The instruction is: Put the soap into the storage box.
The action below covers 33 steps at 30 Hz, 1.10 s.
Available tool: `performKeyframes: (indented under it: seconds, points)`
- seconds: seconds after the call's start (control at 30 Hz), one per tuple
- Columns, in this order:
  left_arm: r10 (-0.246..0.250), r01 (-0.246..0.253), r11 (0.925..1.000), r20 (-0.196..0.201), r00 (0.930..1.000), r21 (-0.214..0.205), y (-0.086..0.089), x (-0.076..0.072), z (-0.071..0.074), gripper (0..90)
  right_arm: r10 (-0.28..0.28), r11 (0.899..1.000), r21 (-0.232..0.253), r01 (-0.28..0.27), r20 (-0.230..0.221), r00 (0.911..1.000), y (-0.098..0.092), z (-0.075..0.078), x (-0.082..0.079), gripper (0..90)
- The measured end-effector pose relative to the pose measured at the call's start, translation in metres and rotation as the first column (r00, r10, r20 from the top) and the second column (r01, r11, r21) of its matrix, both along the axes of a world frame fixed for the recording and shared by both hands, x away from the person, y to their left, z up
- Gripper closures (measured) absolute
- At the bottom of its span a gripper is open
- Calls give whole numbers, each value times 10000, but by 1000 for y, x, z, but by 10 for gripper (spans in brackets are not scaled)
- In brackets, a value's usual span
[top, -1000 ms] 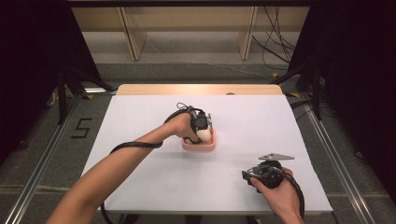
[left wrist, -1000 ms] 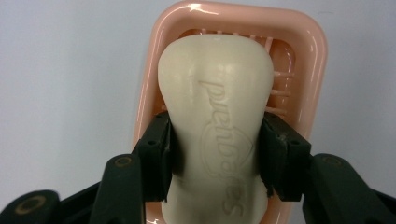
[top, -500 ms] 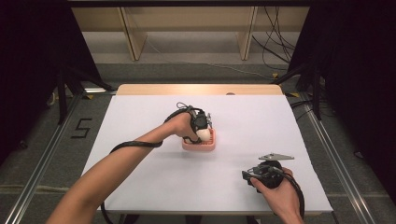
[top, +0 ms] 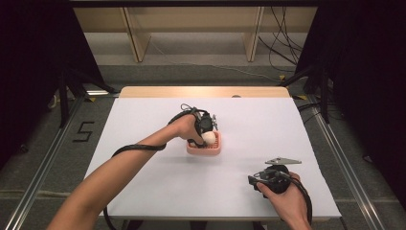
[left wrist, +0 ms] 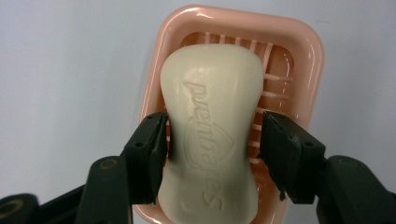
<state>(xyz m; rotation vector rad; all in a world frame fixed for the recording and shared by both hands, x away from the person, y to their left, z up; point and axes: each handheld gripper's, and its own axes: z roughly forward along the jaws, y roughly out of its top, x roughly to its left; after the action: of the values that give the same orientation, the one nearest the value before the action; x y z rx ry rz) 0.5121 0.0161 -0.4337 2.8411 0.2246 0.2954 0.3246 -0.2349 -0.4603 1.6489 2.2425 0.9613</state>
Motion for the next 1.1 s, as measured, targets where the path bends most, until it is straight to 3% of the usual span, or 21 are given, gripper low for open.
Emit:
performKeyframes:
  seconds: [0.33, 0.57, 0.73, 0.77, 0.8, 0.83, 0.87, 0.9, 0.97, 1.0, 1.07, 1.1]
  points:
    - [46, -21, 9982, 425, 9991, -598, 11, -12, 23, 352, 149, 9999, -75, -148, 91, 9998, -2, -1, 1, 486]
    - [653, -550, 9865, 625, 9959, -1546, 32, -31, 34, 333, 105, 9999, -53, -105, 29, 9999, 0, 0, 0, 485]
    - [1567, -1410, 9651, 550, 9861, -2209, 57, -48, 33, 331, 90, 9999, -87, -89, 81, 9999, -1, -1, 1, 485]
    - [1711, -1538, 9592, 536, 9838, -2372, 62, -52, 31, 331, 59, 9999, -140, -58, 87, 9999, -1, -1, 1, 485]
    - [1989, -1781, 9473, 530, 9786, -2661, 73, -59, 29, 330, 6, 9999, -135, -4, 162, 9999, 0, -2, 1, 484]
    - [1989, -1781, 9473, 530, 9786, -2661, 73, -59, 29, 330, 6, 9999, -135, -4, 162, 9999, 0, -2, 1, 484]
    - [2085, -1863, 9422, 519, 9766, -2786, 79, -63, 28, 330, -26, 9999, -111, 27, 105, 9999, 1, -2, 1, 485]
    - [2338, -2084, 9279, 471, 9711, -3090, 85, -68, 25, 330, -72, 9999, -106, 72, -32, 10000, 1, -1, 0, 484]
    - [2463, -2224, 9230, 381, 9684, -3140, 94, -75, 24, 330, -84, 9998, -170, 84, -8, 10000, 1, -1, 0, 484]
    - [2689, -2407, 9096, 382, 9624, -3388, 102, -83, 19, 330, 32, 9998, -190, -32, 17, 10000, 0, -2, 1, 484]
    - [2682, -2436, 9110, 295, 9629, -3328, 108, -86, 18, 329, 129, 9993, -340, -125, 128, 9998, -1, -3, 1, 484]
    - [2937, -2708, 8974, 134, 9558, -3484, 119, -95, 11, 329, 25, 9999, -138, -25, -18, 10000, 2, -2, 0, 484]
